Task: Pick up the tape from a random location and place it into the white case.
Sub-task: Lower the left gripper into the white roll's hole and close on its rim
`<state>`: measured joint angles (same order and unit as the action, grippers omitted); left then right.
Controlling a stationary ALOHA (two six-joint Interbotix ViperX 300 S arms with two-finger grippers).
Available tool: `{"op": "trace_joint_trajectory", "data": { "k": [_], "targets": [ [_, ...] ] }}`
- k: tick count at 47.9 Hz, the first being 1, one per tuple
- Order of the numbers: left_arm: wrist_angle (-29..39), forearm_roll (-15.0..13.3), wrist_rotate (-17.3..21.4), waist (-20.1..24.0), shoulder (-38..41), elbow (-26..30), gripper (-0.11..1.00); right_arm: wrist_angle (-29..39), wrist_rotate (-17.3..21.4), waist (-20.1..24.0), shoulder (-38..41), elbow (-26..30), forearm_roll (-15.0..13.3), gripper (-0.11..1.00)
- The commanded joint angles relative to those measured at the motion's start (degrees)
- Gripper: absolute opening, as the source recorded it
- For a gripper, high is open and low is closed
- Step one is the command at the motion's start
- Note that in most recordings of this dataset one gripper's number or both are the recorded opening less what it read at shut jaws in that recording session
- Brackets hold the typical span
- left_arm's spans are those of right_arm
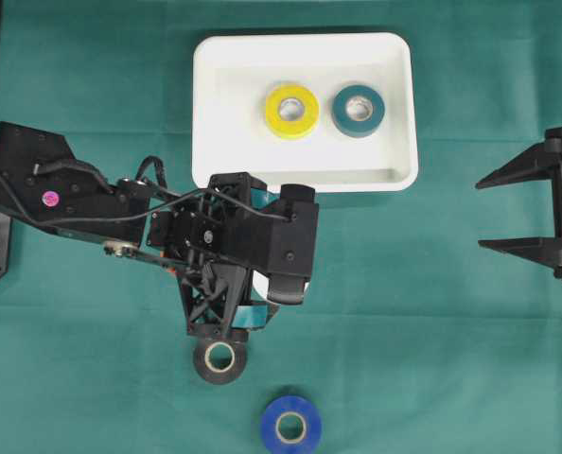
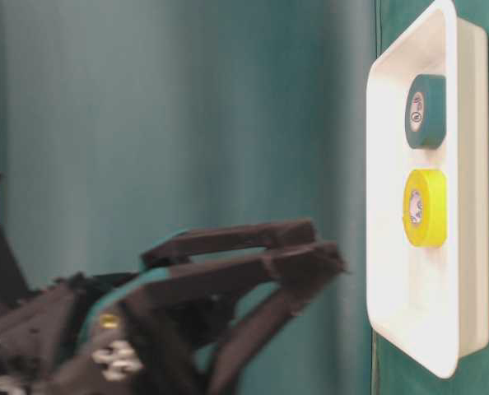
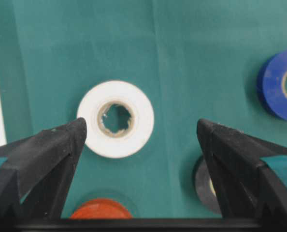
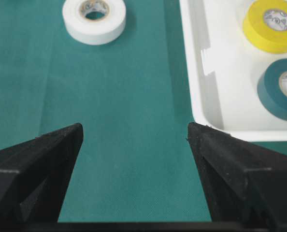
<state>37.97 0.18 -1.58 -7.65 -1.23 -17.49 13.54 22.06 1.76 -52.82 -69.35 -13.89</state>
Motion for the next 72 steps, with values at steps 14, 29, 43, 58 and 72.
{"op": "trace_joint_trajectory", "data": {
  "k": [14, 29, 43, 58, 72],
  "targets": [
    [-4.75, 0.00, 0.00, -0.79, 6.77, -1.14, 0.98, -0.26, -0.09, 0.09, 0.35, 1.32, -0.18, 0.87],
    [-9.14, 0.00, 0.00, -1.05, 11.25, -1.67, 0.98, -0.26, -0.09, 0.09, 0.35, 1.32, -0.26, 0.87],
    [-10.72, 0.00, 0.00, -0.88, 15.03, -2.11, 0.98, -0.26, -0.09, 0.09, 0.35, 1.23, -0.26, 0.87],
    [-11.43, 0.00, 0.09, -0.70, 17.49, -2.64, 0.98, -0.26, -0.18, 0.09, 0.35, 1.32, -0.26, 0.87],
    [-12.48, 0.00, 0.09, -0.62, 17.49, -2.37, 0.91, -0.26, -0.09, 0.09, 0.44, 1.23, -0.35, 0.87]
  ]
}}
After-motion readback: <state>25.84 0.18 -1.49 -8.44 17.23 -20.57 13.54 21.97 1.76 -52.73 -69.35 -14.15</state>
